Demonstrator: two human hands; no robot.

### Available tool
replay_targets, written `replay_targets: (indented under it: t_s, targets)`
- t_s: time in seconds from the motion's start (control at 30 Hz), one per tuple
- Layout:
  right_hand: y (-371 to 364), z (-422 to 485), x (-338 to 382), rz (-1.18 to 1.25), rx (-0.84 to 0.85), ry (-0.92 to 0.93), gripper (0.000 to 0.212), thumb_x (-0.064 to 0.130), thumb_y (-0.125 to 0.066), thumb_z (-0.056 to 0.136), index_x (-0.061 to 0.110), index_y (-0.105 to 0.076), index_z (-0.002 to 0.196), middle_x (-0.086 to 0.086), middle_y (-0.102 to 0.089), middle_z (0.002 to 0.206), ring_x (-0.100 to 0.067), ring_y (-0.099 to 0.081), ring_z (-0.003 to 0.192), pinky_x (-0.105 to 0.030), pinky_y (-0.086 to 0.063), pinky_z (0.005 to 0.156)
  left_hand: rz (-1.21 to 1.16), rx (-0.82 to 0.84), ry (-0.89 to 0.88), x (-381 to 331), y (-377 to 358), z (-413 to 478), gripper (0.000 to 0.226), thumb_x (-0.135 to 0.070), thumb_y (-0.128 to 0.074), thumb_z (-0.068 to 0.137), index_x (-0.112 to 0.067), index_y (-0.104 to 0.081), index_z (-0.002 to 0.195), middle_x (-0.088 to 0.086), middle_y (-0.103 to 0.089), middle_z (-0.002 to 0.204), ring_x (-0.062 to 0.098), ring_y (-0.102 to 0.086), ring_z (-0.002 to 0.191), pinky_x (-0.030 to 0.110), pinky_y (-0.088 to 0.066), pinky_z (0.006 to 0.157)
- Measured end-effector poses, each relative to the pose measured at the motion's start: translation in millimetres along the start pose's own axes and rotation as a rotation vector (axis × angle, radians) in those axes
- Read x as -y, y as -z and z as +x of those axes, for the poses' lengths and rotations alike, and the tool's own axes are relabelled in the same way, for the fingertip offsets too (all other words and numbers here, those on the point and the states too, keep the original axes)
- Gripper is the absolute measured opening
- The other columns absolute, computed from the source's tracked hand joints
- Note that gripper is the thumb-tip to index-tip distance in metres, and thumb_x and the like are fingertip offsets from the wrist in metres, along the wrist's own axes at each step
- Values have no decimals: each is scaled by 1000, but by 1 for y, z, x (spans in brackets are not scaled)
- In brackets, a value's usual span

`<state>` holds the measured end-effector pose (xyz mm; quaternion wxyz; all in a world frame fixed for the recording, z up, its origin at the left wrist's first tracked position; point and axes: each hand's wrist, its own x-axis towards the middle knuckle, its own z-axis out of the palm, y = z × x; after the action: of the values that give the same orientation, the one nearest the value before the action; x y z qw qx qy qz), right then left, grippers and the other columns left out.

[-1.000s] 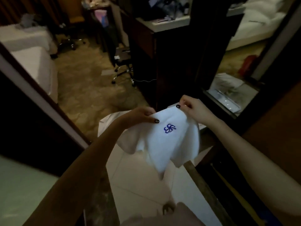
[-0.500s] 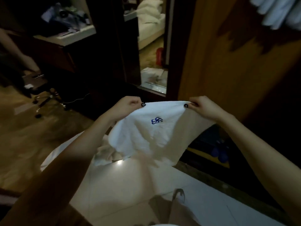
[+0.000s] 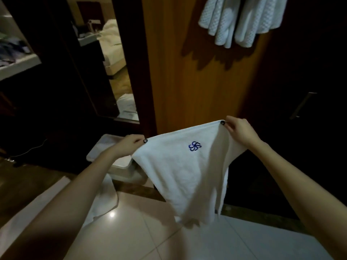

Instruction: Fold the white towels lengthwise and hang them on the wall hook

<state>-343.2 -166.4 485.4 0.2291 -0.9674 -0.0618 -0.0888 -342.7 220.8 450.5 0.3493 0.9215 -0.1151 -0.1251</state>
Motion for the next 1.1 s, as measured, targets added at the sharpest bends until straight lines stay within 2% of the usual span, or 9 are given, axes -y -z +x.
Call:
replay_targets:
  t_s: [0.13, 0.3, 0.4, 0.5, 0.63, 0.7, 0.8, 0.97, 1.1]
  targets:
    - [20, -4, -36, 423, -86, -280, 30, 19, -46, 101, 9, -56, 76, -4, -55, 69, -22, -51, 64, -32, -38, 57, -299, -227, 16, -25, -28, 23, 34, -8, -38, 101, -12, -42, 68, 5, -39, 58, 19, -39, 51, 31, -34, 52]
    - [42, -6, -49, 582, 27, -159, 28, 20, -49, 100, 2, -65, 87, -6, -61, 74, -17, -58, 68, -33, -44, 64, -281, -19, -55, -84, -87, 64, 2, -21, -58, 94, -21, -57, 93, -4, -59, 88, 8, -58, 81, 22, -46, 71]
    - [57, -4, -47, 553, 170, -37, 30, 31, -53, 100, 15, -68, 80, 6, -65, 70, -9, -61, 65, -23, -47, 61, -283, 124, -169, -140, -131, 89, 47, -29, -65, 89, -27, -45, 131, -8, -47, 131, 7, -43, 120, 26, -37, 96]
    - [70, -3, -54, 563, 231, 16, 28, 27, -56, 98, 5, -70, 86, -12, -69, 80, -18, -64, 73, -29, -50, 69, -359, 155, -268, -190, -166, 105, 60, -39, -66, 87, -29, -39, 140, -10, -41, 143, 6, -37, 129, 29, -33, 102]
    - [93, -5, -69, 616, 293, 31, 19, 20, -60, 95, 8, -74, 89, -10, -73, 85, -18, -68, 79, -26, -54, 74, -529, 135, -361, -223, -183, 118, 58, -28, -64, 90, -44, -35, 138, -16, -39, 139, 3, -39, 128, 24, -37, 97]
    - [102, -7, -76, 622, 328, 28, 19, 21, -59, 95, 11, -74, 91, -6, -74, 87, -18, -70, 82, -23, -56, 75, -646, 278, -378, -235, -181, 121, 60, -26, -66, 89, -52, -35, 133, -20, -38, 140, 1, -40, 126, 18, -42, 92]
    - [110, -9, -82, 630, 348, -7, 21, 21, -58, 96, 8, -74, 98, -8, -75, 92, -21, -72, 85, -24, -57, 75, -763, 512, -384, -249, -178, 130, 39, -27, -71, 84, -38, -60, 119, -7, -66, 119, 14, -61, 112, 23, -52, 85]
    - [116, -21, -91, 686, 266, -111, 20, 19, -61, 94, 5, -74, 102, -13, -74, 97, -26, -71, 90, -28, -58, 78, -704, 487, -399, -254, -167, 142, 8, -29, -74, 78, -28, -69, 85, -10, -71, 89, 15, -67, 90, 23, -52, 72]
    - [114, -32, -89, 718, 251, -149, 19, 18, -60, 94, 7, -75, 99, -10, -75, 95, -23, -72, 88, -26, -57, 75, -485, 637, -381, -231, -166, 144, 16, -34, -73, 81, -27, -73, 96, -7, -73, 101, 10, -69, 95, 16, -52, 71]
